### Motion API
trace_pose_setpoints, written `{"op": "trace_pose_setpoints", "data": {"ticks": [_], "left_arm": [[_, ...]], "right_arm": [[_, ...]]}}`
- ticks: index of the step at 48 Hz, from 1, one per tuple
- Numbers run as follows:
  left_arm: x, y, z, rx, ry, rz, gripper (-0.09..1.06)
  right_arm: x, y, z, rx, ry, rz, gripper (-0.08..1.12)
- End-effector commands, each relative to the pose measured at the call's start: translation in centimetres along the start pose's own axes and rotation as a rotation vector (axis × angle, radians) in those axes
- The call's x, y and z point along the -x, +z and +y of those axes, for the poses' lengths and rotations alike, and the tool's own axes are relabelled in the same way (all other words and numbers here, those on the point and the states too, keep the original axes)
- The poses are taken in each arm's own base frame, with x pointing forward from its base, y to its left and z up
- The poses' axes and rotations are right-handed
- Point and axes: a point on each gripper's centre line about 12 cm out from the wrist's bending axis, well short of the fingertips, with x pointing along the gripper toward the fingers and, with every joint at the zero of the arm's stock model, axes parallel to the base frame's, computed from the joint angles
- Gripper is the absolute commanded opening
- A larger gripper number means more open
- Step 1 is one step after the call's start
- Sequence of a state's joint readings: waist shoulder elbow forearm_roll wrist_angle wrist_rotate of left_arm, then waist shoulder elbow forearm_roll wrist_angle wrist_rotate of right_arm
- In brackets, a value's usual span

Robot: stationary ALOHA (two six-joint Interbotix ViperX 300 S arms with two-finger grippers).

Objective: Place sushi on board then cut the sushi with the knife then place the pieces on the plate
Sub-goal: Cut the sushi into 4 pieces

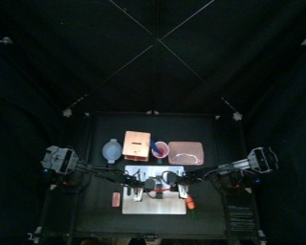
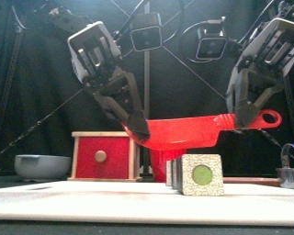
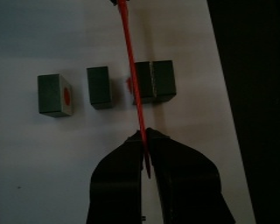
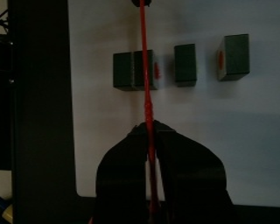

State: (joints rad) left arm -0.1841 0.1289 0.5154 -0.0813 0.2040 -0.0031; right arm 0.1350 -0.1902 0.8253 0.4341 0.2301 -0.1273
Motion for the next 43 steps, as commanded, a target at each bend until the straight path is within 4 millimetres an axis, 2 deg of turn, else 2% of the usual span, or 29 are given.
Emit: {"op": "trace_pose_setpoints", "data": {"ticks": [1,16,43], "left_arm": [[0.09,1.67,-0.82,0.002,-0.016,-0.046,0.46],[-0.74,1.58,-0.91,0.016,-0.020,-0.035,0.46],[-0.65,1.62,-0.48,0.001,-0.010,-0.036,0.46]], "right_arm": [[0.81,1.22,1.10,0.005,0.029,-0.047,0.31],[0.31,0.43,1.26,-0.010,0.033,-0.022,0.31],[0.18,0.39,1.15,-0.010,0.029,-0.023,0.31]]}}
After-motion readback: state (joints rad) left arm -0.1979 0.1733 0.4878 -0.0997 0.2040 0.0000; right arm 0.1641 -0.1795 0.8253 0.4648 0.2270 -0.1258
